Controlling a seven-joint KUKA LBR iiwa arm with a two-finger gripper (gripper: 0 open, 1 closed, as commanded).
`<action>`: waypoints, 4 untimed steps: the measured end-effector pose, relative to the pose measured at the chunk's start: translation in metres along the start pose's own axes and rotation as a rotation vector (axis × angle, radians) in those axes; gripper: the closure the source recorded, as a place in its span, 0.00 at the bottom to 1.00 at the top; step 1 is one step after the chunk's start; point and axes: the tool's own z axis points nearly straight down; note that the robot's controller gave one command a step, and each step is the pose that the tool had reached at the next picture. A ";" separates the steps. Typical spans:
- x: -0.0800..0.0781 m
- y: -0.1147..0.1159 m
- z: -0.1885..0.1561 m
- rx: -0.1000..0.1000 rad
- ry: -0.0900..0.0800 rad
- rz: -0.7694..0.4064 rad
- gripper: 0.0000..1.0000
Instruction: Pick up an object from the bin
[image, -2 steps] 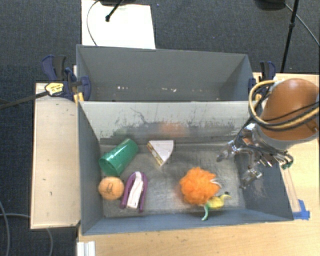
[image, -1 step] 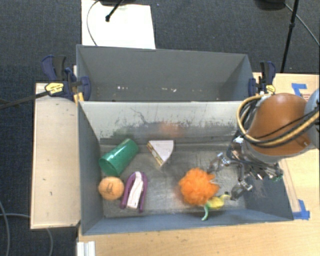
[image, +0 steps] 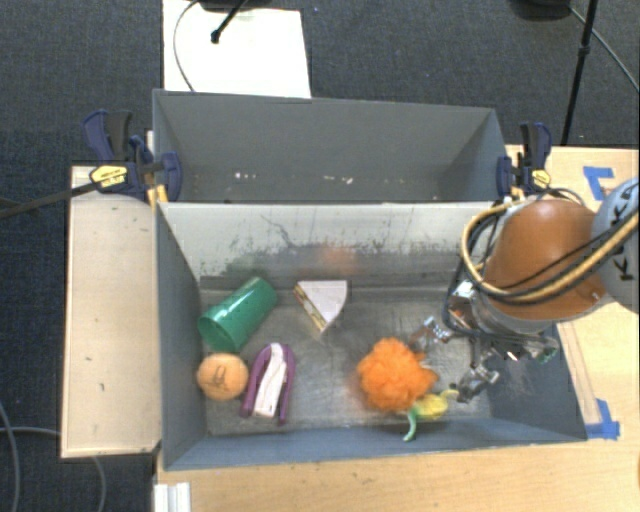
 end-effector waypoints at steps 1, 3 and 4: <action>0.002 0.005 0.019 0.000 0.001 -0.166 0.00; -0.026 0.050 0.030 -0.002 0.003 0.134 0.00; -0.054 0.067 0.034 0.002 0.001 -0.169 0.00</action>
Offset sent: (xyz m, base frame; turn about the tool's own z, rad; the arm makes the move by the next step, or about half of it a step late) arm -0.0126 0.0679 -0.0311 0.1698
